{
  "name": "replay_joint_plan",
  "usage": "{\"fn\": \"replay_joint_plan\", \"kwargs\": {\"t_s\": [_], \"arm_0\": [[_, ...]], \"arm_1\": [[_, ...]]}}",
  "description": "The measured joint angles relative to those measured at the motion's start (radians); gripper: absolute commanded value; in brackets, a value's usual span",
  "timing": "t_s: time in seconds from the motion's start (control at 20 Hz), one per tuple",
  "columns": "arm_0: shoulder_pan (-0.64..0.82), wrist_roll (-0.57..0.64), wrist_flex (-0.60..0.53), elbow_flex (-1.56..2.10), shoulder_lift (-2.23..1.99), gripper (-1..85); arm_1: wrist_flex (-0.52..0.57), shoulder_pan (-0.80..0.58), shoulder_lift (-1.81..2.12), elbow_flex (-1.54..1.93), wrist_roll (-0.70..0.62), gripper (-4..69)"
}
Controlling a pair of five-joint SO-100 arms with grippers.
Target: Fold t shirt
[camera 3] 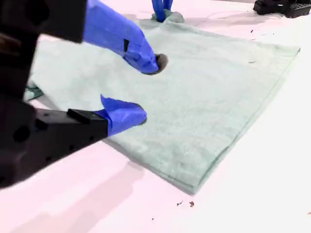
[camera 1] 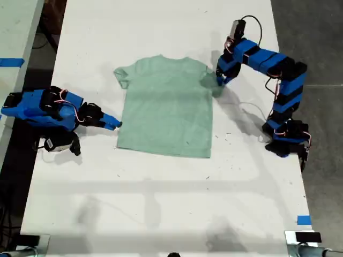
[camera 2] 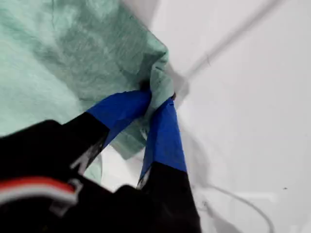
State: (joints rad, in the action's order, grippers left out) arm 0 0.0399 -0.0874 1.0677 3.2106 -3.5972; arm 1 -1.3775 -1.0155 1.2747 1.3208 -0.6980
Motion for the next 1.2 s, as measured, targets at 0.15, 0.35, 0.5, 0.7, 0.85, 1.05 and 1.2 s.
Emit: {"fn": "replay_joint_plan", "kwargs": {"t_s": [0.15,0.35,0.5,0.7,0.85,1.05,1.2], "arm_0": [[0.0,0.0,0.0,0.0,0.0,13.7],[0.0,0.0,0.0,0.0,0.0,13.7],[0.0,0.0,0.0,0.0,0.0,13.7],[0.0,0.0,0.0,0.0,0.0,13.7],[0.0,0.0,0.0,0.0,0.0,13.8],[0.0,0.0,0.0,0.0,0.0,13.8],[0.0,0.0,0.0,0.0,0.0,13.8]], "arm_1": [[-0.138,0.038,-0.023,-0.272,-0.002,-0.4],[-0.195,0.316,-0.072,-0.488,0.057,-0.4],[-0.109,0.5,-0.155,-0.488,0.097,7.8],[-0.112,0.528,-0.141,-0.489,0.097,15.0],[-0.225,0.448,0.017,-0.489,0.097,16.7],[-0.347,0.344,0.322,-0.425,0.071,12.7],[-0.351,0.364,0.588,-0.166,0.066,2.2]]}}
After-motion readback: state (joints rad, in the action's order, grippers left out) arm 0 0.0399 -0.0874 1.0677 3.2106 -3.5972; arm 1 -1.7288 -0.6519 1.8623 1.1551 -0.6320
